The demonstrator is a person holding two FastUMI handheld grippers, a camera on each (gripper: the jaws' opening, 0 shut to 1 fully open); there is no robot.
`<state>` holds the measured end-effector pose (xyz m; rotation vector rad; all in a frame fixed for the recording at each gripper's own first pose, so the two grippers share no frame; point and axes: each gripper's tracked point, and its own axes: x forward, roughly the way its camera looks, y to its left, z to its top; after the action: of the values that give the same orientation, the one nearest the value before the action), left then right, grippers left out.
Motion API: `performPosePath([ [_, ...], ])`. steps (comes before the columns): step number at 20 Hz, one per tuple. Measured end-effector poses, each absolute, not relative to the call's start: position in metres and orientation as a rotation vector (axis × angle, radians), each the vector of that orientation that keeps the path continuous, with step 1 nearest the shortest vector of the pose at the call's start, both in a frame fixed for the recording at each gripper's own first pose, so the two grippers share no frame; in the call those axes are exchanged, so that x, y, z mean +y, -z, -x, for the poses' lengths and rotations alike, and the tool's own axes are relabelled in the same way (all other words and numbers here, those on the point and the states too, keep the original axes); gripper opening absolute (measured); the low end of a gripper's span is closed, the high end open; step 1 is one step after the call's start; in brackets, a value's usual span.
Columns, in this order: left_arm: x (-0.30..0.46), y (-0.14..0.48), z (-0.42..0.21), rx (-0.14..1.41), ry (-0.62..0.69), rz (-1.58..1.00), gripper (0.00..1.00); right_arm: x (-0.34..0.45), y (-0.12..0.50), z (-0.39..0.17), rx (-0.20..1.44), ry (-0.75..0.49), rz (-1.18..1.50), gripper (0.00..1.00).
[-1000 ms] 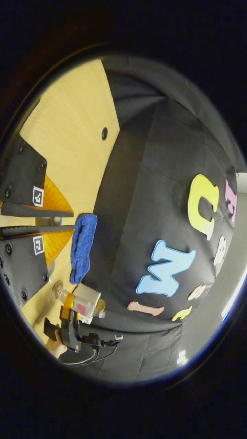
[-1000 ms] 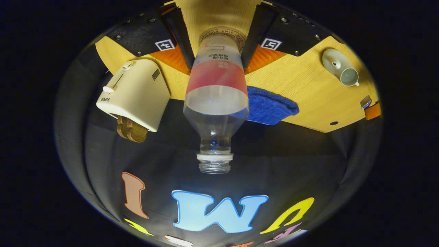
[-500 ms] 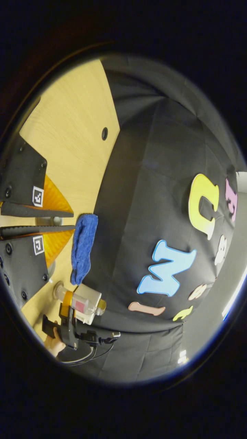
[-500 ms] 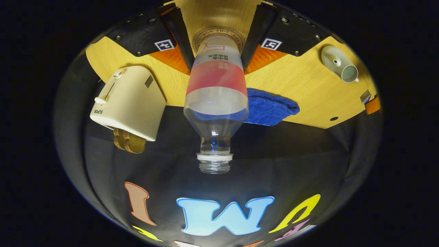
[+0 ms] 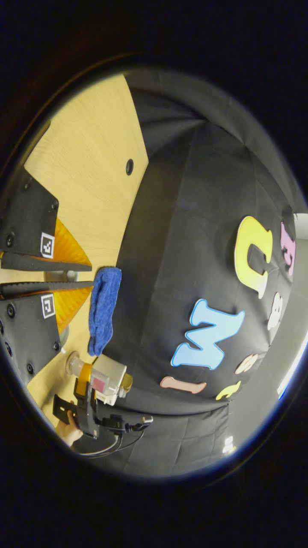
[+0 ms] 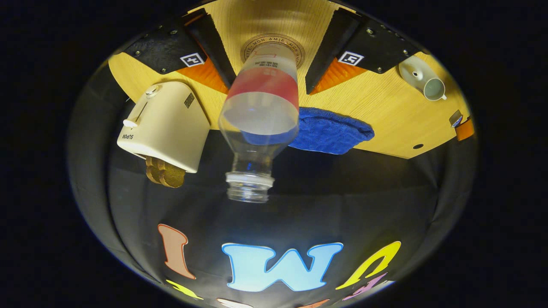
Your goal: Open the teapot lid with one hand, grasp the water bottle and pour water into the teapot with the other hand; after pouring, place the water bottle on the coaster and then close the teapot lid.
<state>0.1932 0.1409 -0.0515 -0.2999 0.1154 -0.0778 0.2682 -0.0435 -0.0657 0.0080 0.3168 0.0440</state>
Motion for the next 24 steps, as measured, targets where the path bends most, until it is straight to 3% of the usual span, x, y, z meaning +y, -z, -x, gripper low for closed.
performPosePath([
  [8, 0.133, 0.044, -0.191, 0.104, 0.105, 0.288, 0.16, -0.056, 0.024, -0.242, 0.244, -0.002, -0.028, 0.97],
  [9, 0.131, 0.043, -0.191, 0.102, 0.109, 0.285, 0.19, -0.056, 0.02, -0.237, 0.237, -0.003, -0.038, 0.97],
  [13, 0.122, 0.038, -0.188, 0.095, 0.138, 0.279, 0.16, -0.056, 0.003, -0.205, 0.183, -0.003, -0.067, 0.97],
  [17, 0.113, 0.027, -0.188, 0.081, 0.147, 0.241, 0.19, -0.055, -0.007, -0.166, 0.114, 0.011, -0.035, 0.97],
  [18, 0.11, 0.026, -0.19, 0.079, 0.149, 0.222, 0.16, -0.054, -0.008, -0.157, 0.104, 0.013, -0.022, 0.97],
  [24, 0.087, 0.019, -0.196, 0.075, 0.166, 0.185, 0.19, -0.039, -0.014, -0.12, 0.067, 0.034, 0.027, 0.97],
])
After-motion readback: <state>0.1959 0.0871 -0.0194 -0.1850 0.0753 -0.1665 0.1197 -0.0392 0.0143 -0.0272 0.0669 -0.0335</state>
